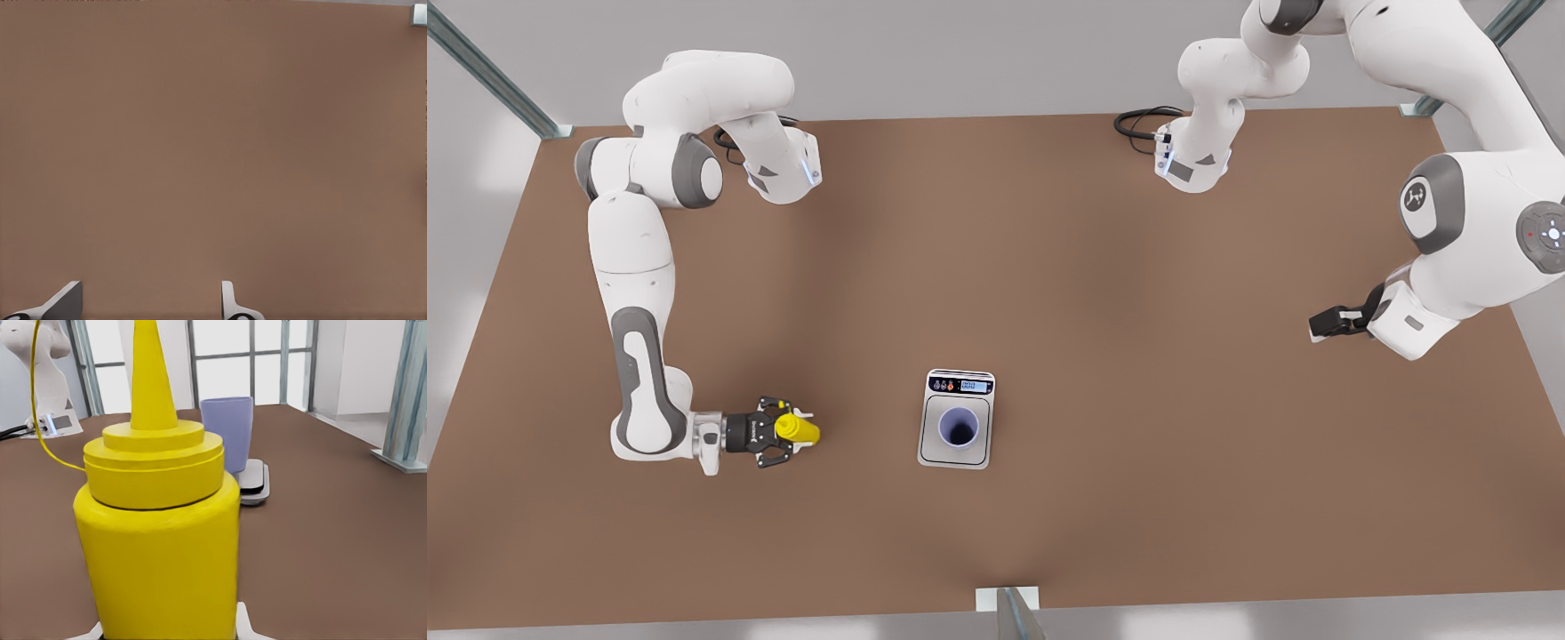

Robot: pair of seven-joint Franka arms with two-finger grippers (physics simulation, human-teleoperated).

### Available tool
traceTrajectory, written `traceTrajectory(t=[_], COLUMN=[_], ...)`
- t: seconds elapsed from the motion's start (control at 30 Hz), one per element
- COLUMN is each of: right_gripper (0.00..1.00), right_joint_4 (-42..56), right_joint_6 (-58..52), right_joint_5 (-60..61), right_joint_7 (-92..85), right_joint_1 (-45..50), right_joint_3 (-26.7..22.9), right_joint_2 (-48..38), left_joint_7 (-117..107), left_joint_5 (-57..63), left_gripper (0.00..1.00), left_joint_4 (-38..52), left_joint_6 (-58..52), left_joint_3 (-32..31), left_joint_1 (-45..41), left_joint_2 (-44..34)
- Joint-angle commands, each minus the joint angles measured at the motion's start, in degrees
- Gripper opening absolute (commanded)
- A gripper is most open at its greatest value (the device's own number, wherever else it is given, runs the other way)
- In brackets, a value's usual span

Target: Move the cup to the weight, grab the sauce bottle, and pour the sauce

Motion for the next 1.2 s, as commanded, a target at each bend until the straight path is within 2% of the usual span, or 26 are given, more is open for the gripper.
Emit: traceTrajectory(t=[0.0,0.03,0.1,0.17,0.53,0.67,0.73,0.8,0.93,0.97,1.0,1.1,1.17], right_gripper=[0.7,0.7,0.78,1.0,1.0,1.0,1.0,1.0,1.0,1.0,1.0,1.0,1.0], right_joint_4=[0.0,0.0,0.0,0.1,0.1,0.3,6.1,18.0,21.2,14.3,8.8,1.6,-1.8], right_joint_6=[0.0,0.0,0.0,-0.2,-1.7,-3.6,-3.4,-3.1,-2.7,-2.7,-2.7,-3.0,-2.8], right_joint_5=[0.0,0.0,0.0,0.0,-1.9,-9.0,-18.0,-32.9,-45.9,-54.2,-58.4,-65.3,-65.3], right_joint_7=[0.0,0.0,0.3,0.4,0.0,0.3,2.6,22.0,61.4,86.4,104.0,129.7,132.0], right_joint_1=[0.0,0.0,0.0,0.0,-3.0,-7.3,-7.5,-7.0,-0.8,2.8,4.6,5.4,5.4], right_joint_3=[0.0,0.0,0.0,0.0,0.0,0.0,-3.9,-4.0,-4.1,-4.2,-4.1,-3.9,-3.8], right_joint_2=[0.0,0.0,0.0,0.0,-0.1,-0.5,-2.3,-4.1,-12.5,-22.9,-30.2,-41.2,-45.1], left_joint_7=[-0.3,-0.4,-0.4,-0.4,-0.4,-0.4,-0.4,-0.4,-0.5,-0.5,-0.4,-0.4,-0.4], left_joint_5=[0.0,0.0,0.0,0.0,-0.1,-0.1,-0.2,-0.1,-0.1,-0.2,-0.2,-0.2,-0.2], left_gripper=[1.0,1.0,1.0,1.0,1.0,1.0,1.0,1.0,1.0,1.0,1.0,1.0,1.0], left_joint_4=[0.0,0.0,0.0,0.0,0.0,0.0,0.0,0.0,0.0,0.0,0.0,0.0,0.0], left_joint_6=[-0.1,-0.1,0.0,0.2,0.3,0.3,0.3,0.2,0.1,0.1,0.2,0.2,0.3], left_joint_3=[0.0,0.0,0.0,0.0,0.0,0.0,0.0,0.0,0.0,0.0,0.0,0.0,0.0], left_joint_1=[0.0,0.0,0.1,0.0,0.0,0.1,0.0,0.0,0.0,0.0,0.0,0.1,0.0], left_joint_2=[0.0,0.0,0.1,0.3,0.4,0.4,0.4,0.3,0.3,0.3,0.3,0.3,0.4])
